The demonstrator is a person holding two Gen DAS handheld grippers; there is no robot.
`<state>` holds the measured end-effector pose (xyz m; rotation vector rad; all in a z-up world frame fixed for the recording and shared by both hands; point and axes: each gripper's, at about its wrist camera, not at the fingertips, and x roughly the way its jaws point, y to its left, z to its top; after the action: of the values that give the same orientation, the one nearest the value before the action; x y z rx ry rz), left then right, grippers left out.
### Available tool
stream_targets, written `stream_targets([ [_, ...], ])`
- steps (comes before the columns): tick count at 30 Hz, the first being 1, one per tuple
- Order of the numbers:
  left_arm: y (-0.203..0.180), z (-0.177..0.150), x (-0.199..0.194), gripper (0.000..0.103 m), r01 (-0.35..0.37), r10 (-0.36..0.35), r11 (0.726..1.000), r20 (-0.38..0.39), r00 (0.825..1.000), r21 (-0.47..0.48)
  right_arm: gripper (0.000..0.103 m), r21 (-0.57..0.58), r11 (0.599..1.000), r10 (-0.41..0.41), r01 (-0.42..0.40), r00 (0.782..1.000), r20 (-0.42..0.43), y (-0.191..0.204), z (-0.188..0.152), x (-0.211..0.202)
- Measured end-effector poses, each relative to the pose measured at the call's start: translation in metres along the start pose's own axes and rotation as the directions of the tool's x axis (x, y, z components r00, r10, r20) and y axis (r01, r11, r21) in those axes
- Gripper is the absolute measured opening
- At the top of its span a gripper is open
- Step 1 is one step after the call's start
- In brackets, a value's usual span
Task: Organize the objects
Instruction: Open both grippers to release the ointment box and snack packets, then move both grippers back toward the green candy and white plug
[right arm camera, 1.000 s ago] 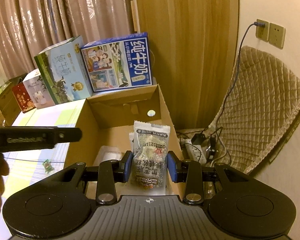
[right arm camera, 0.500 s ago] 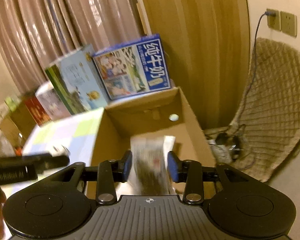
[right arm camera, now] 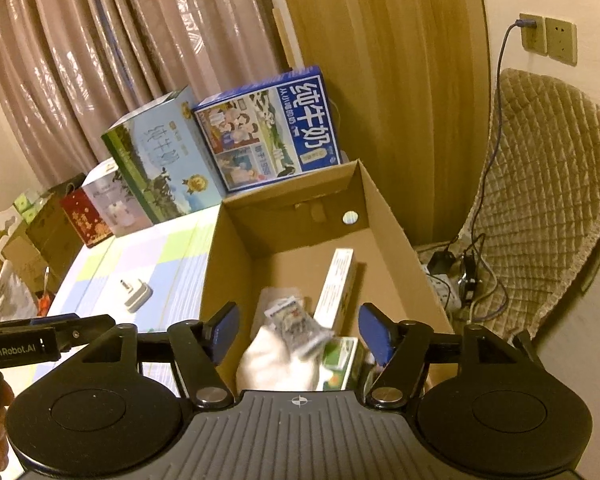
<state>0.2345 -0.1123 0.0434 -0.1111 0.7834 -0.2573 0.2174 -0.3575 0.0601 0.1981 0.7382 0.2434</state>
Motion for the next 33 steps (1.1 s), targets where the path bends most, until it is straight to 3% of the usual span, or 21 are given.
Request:
stream_targets([
  [5,0.005,-0.013,-0.023,0.086,-0.027,0.027,1.0,0.005,1.0,0.004,0.074,-0.011,1.0,-0.003,0.003,1.0,0.009,0.014,-0.011,-0.021],
  [10,0.013,-0.024,-0.05,0.093,-0.054,0.054,0.999,0.023,0.998,0.003,0.076,-0.031,1.0,0.001,-0.001,1.0,0.015,0.033,-0.019,-0.037],
  [14,0.021,-0.03,-0.069,0.096,-0.063,0.063,0.998,0.036,0.997,-0.003,0.092,-0.044,0.999,0.003,-0.002,1.0,0.029,0.047,-0.022,-0.049],
  [19,0.031,-0.039,-0.088,0.102,-0.077,0.077,0.997,0.051,0.996,-0.013,0.101,-0.066,0.998,0.008,-0.005,0.999,0.038,0.065,-0.027,-0.057],
  [27,0.058,-0.053,-0.105,0.102,-0.107,0.108,0.994,0.062,0.992,-0.016,0.101,-0.111,0.994,0.006,-0.004,1.0,0.018,0.092,-0.033,-0.054],
  [33,0.111,-0.068,-0.114,0.102,-0.208,0.209,0.978,0.046,0.977,-0.021,0.101,-0.148,0.988,0.048,-0.043,0.998,0.027,0.124,-0.041,-0.041],
])
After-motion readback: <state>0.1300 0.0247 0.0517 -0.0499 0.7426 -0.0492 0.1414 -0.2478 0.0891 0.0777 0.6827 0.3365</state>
